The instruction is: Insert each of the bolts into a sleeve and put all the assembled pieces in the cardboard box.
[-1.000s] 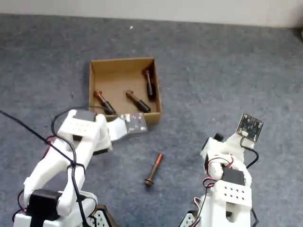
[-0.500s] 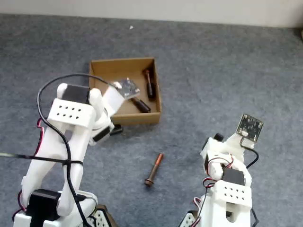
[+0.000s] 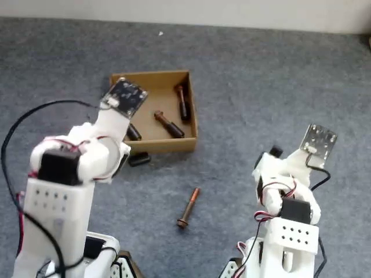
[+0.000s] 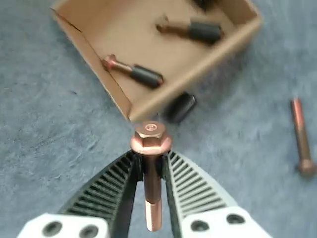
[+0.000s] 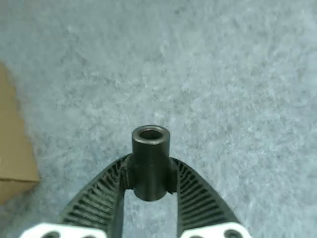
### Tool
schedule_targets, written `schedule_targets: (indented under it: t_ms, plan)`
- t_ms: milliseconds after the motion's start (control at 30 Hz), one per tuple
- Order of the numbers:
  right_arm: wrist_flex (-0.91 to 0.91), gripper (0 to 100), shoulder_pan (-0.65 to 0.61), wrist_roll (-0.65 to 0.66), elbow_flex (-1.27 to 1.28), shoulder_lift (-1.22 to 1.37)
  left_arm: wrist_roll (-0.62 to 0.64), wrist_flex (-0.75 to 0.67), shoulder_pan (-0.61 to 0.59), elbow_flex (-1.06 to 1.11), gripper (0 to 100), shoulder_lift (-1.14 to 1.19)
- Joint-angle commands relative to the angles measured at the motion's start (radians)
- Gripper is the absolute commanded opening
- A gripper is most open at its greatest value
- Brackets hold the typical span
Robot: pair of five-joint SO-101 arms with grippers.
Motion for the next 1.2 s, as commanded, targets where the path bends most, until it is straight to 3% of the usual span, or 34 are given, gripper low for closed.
schedule_targets:
  t_ms: [0,267,667,867,1067,1167]
  plan:
    - [0.007,0.5,0.005,-0.011,-0.082,-0.018,0.097,-0.12,0.008,0.093,1,-0.153]
    - [0.005,0.5,-0.058,-0.011,-0.082,-0.131,0.218,-0.342,0.008,0.309,1,-0.417]
    - [-0.001,0.5,-0.438,-0.011,0.137,-0.676,0.459,-0.629,0.015,0.676,1,-0.832]
    - [-0.128,0.5,-0.572,-0.006,0.266,-0.673,0.6,-0.747,0.015,0.854,1,-1.063]
    - [-0.205,0.5,-0.699,0.0,0.361,-0.676,0.687,-0.809,0.015,0.874,1,-1.03]
    - [-0.251,0.5,-0.75,0.084,0.4,-0.676,0.723,-0.858,0.016,0.874,1,-1.03]
